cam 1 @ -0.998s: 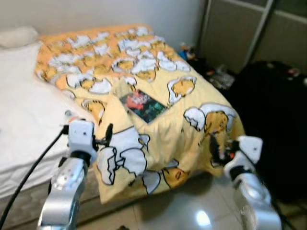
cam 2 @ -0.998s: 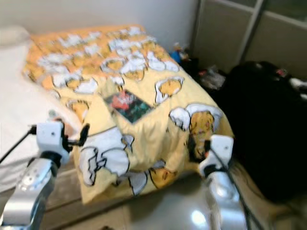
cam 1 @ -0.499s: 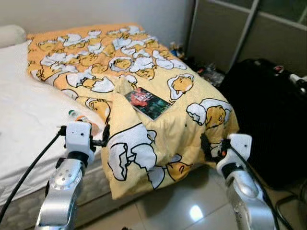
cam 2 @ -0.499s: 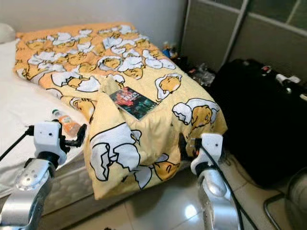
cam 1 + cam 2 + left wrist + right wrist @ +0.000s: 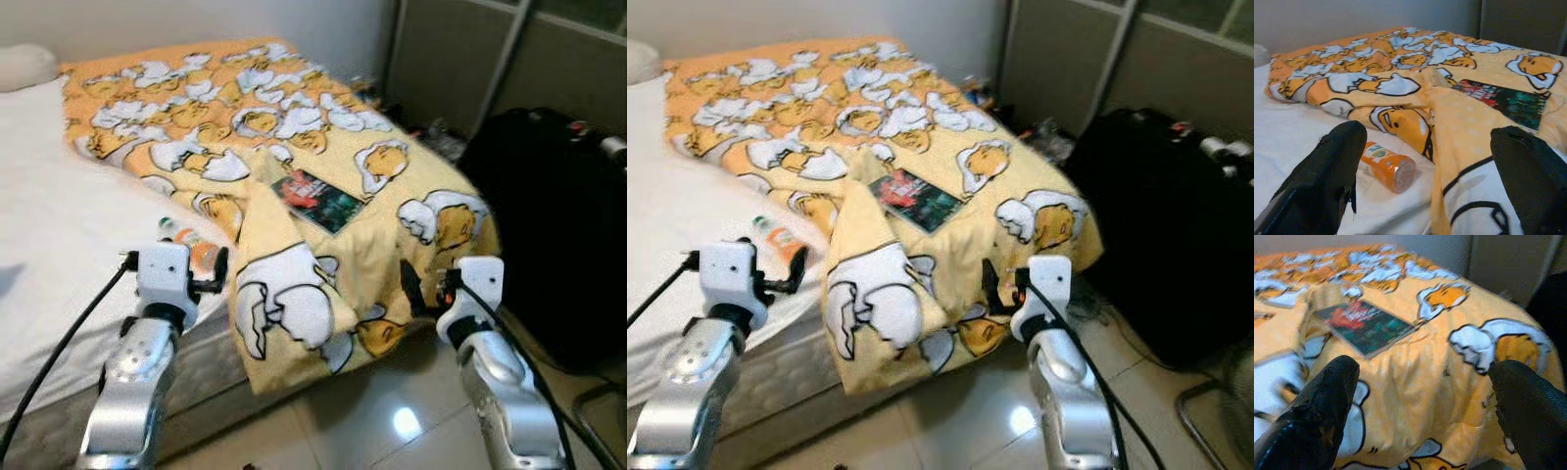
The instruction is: Clean up the room
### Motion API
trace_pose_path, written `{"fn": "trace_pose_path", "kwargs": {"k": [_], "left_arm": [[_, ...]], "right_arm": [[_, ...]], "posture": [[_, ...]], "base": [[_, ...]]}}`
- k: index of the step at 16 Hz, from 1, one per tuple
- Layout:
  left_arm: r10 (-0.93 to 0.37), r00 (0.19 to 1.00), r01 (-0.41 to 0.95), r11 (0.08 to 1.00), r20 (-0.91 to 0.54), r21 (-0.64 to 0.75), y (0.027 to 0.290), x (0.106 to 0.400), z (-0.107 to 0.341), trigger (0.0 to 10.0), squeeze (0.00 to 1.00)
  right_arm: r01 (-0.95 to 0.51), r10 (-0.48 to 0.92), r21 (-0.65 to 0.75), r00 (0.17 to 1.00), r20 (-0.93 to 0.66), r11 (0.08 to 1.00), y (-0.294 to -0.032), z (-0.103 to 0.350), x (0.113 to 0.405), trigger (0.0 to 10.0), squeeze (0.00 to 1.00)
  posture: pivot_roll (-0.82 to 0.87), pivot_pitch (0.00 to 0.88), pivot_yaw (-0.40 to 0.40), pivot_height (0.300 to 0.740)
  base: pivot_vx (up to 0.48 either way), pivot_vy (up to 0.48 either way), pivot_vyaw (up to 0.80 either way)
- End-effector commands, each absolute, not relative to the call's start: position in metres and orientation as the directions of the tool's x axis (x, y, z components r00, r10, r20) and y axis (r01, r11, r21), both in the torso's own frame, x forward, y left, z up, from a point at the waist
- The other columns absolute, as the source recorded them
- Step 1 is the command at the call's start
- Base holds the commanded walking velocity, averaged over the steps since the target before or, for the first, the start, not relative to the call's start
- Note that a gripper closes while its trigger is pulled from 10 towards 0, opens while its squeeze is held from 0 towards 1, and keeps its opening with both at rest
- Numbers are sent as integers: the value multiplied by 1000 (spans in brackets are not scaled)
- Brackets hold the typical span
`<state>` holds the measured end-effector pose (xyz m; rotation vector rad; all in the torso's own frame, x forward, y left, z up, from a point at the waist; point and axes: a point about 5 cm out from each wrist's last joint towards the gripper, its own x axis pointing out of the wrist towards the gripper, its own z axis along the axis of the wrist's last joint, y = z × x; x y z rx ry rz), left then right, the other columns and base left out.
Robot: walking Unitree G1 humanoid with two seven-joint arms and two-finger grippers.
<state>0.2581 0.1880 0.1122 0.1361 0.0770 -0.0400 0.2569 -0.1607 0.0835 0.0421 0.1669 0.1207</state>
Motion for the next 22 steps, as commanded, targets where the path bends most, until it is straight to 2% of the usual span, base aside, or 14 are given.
{"fn": "trace_pose_path", "kwargs": {"k": [1,7,14,22], "left_arm": [[-16,997,26,991,-79,131,190,259,112,10000,0],[7,997,4,992,-81,128,195,256,111,10000,0],[16,997,-5,991,-81,130,199,255,111,10000,0],[-6,997,18,991,-83,136,200,260,111,10000,0]], "right_arm": [[-160,165,43,973,-161,986,-154,85,262,10000,0],[-297,299,35,941,-160,954,-138,89,270,10000,0],[-342,341,22,926,-161,939,-131,88,271,10000,0],[-420,417,24,890,-187,907,-120,93,279,10000,0]], "posture": [[-42,0,36,740],[-26,0,17,740],[-24,0,16,740],[-25,0,11,740]], "base": [[274,0,800],[296,0,800],[327,0,800],[318,0,61]]}}
